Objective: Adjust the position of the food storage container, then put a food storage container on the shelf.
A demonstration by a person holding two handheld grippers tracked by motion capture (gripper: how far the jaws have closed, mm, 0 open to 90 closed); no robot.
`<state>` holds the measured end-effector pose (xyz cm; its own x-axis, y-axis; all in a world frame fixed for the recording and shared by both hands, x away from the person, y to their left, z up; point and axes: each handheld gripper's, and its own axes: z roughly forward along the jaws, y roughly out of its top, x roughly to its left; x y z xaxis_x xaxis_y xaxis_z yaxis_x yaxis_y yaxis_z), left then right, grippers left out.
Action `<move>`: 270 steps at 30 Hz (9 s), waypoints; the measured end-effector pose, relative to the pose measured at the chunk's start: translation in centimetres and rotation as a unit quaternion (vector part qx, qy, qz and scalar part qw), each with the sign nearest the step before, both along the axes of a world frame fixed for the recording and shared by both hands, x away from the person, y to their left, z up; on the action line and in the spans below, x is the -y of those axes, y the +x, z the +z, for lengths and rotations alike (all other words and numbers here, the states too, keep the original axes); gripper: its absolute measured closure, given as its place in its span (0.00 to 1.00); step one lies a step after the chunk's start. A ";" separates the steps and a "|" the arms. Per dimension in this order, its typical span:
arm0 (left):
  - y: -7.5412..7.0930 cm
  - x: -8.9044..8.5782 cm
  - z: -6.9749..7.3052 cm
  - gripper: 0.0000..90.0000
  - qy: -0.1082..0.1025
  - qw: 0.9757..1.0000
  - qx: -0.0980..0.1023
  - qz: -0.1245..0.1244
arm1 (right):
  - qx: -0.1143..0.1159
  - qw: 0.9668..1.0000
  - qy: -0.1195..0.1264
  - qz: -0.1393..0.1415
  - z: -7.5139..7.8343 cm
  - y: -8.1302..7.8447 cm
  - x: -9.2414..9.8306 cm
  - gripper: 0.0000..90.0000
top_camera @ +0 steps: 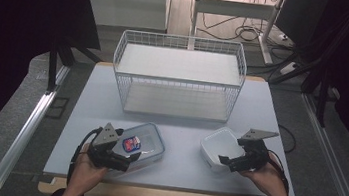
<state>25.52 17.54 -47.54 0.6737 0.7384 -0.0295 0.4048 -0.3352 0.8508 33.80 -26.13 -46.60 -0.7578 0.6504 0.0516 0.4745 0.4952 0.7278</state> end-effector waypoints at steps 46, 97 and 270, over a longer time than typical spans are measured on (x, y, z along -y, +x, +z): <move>-0.3 0.4 0.4 0.16 0.001 0.999 -0.021 0.030 | 0.023 1.000 -0.013 -0.007 1.9 6.0 -4.4 0.99; -0.4 0.5 0.2 0.20 0.022 0.999 -0.018 0.035 | 0.023 0.997 -0.060 -0.048 -0.3 0.6 -1.9 0.99; 7.0 2.3 -2.2 0.06 -0.023 0.994 -0.103 -0.025 | -0.027 0.999 0.031 -0.002 -1.2 1.0 -5.3 0.11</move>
